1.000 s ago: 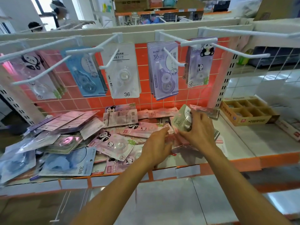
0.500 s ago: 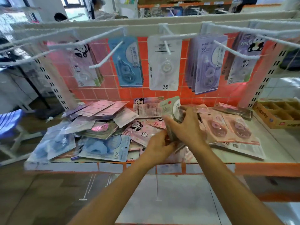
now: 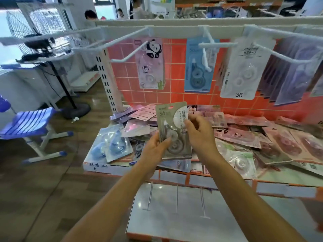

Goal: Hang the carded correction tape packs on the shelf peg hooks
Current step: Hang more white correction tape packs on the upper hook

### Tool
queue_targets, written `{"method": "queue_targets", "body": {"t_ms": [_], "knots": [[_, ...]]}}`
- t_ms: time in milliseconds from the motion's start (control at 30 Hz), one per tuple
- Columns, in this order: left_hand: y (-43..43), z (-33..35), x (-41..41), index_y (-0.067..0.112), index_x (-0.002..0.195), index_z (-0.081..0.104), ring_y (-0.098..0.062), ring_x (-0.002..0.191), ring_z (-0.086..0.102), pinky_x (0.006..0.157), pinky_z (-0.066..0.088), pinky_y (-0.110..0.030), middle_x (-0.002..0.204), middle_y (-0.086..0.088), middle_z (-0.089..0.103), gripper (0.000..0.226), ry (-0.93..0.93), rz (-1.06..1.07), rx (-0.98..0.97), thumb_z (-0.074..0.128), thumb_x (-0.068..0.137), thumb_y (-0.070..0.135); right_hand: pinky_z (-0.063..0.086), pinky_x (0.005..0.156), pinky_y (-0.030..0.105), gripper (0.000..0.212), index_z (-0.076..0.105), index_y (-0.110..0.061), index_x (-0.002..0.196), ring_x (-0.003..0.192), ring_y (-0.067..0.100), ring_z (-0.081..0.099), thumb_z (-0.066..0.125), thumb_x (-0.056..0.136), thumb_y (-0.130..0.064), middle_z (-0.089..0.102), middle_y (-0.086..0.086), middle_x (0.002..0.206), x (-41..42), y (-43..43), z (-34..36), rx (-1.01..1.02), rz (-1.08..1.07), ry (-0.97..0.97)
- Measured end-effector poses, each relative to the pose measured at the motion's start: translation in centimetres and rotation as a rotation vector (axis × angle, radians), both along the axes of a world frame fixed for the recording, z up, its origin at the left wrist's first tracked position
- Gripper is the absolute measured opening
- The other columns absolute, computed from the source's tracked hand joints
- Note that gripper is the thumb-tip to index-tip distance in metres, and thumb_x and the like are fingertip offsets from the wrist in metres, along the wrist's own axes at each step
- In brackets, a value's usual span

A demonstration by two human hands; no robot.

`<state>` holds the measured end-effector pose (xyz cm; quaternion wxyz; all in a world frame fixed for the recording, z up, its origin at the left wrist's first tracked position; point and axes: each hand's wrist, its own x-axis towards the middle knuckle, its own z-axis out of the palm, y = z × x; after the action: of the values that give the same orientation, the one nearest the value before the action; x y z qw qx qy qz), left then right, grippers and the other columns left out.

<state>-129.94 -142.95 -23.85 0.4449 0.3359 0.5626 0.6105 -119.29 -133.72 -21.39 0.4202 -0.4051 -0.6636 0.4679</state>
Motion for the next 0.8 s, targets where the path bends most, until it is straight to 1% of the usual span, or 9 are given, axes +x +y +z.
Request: {"method": "queue_targets", "body": {"t_ms": [100,233,333,433,533,633,700,733,800], "knots": [[-1.1,0.1,-2.7,0.021,0.108,0.059,-0.015,0.095,0.069,0.083,0.057,-0.032,0.101,-0.003,0.072,0.013,0.033,0.048,0.032,0.053,0.096,0.018,0.049,0.069,0.029,0.015,0.065,-0.021,0.093,0.077,0.009,0.060,0.052,0.097,-0.016,0.067,-0.003,0.087,-2.3,-1.5,0.3,0.004,0.051,0.057],[-2.5,0.9,-5.6,0.016,0.103,0.061,-0.007,0.082,0.070,0.066,0.055,-0.020,0.092,0.001,0.073,0.010,0.079,0.156,0.097,0.053,0.096,0.018,0.048,0.064,0.037,0.017,0.066,-0.024,0.084,0.069,0.014,0.057,0.054,0.095,-0.018,0.065,-0.002,0.077,-5.2,-3.0,0.9,0.077,0.079,0.075],[-3.6,1.7,-7.2,0.018,0.100,0.063,-0.007,0.081,0.071,0.065,0.055,-0.019,0.086,0.004,0.074,0.010,0.126,0.247,0.154,0.054,0.096,0.021,0.052,0.072,0.047,0.019,0.066,-0.024,0.079,0.070,0.023,0.058,0.056,0.094,-0.019,0.065,0.000,0.073,-7.2,-4.2,1.9,0.061,0.110,0.122],[-4.9,2.5,-8.6,0.018,0.098,0.063,-0.006,0.079,0.070,0.065,0.055,-0.020,0.082,0.007,0.073,0.011,0.199,0.324,0.208,0.053,0.095,0.022,0.046,0.065,0.041,0.018,0.067,-0.013,0.081,0.063,0.012,0.050,0.056,0.095,-0.018,0.058,-0.007,0.065,-8.8,-5.7,3.3,0.102,0.161,0.168],[-5.9,3.4,-9.9,0.014,0.085,0.060,-0.001,0.066,0.065,0.059,0.052,-0.016,0.069,0.012,0.070,0.015,0.271,0.406,0.288,0.053,0.096,0.022,0.042,0.059,0.036,0.019,0.066,-0.014,0.082,0.059,0.008,0.047,0.056,0.095,-0.022,0.056,-0.010,0.062,-10.3,-7.0,5.0,0.179,0.205,0.202],[-6.9,4.4,-11.1,0.022,0.074,0.057,0.000,0.060,0.057,0.057,0.051,-0.021,0.063,0.014,0.064,0.029,0.382,0.512,0.371,0.059,0.089,0.047,0.037,0.051,0.024,0.022,0.067,-0.007,0.085,0.052,0.001,0.042,0.053,0.097,-0.019,0.052,-0.014,0.056,-11.4,-8.1,7.1,0.238,0.265,0.256],[-7.4,5.0,-11.6,0.028,0.071,0.055,0.000,0.058,0.052,0.056,0.049,-0.023,0.062,0.016,0.060,0.028,0.431,0.587,0.402,0.051,0.081,0.055,0.032,0.048,0.017,0.023,0.065,-0.004,0.085,0.047,0.000,0.039,0.050,0.098,-0.016,0.049,-0.016,0.051,-12.2,-8.9,8.4,0.257,0.312,0.292],[-7.6,5.3,-11.8,0.031,0.068,0.054,0.000,0.057,0.049,0.055,0.046,-0.025,0.061,0.016,0.058,0.028,0.442,0.625,0.416,0.049,0.081,0.055,0.032,0.047,0.021,0.024,0.065,-0.003,0.085,0.048,0.000,0.039,0.050,0.099,-0.017,0.050,-0.015,0.053,-12.6,-9.3,9.0,0.277,0.325,0.305],[-8.0,6.0,-12.1,0.033,0.064,0.051,0.000,0.055,0.044,0.053,0.041,-0.026,0.057,0.017,0.053,0.027,0.453,0.687,0.450,0.048,0.082,0.053,0.034,0.049,0.030,0.026,0.066,-0.004,0.083,0.053,0.011,0.043,0.050,0.098,-0.020,0.053,-0.001,0.059,-13.5,-9.9,9.9,0.329,0.329,0.319]]}}
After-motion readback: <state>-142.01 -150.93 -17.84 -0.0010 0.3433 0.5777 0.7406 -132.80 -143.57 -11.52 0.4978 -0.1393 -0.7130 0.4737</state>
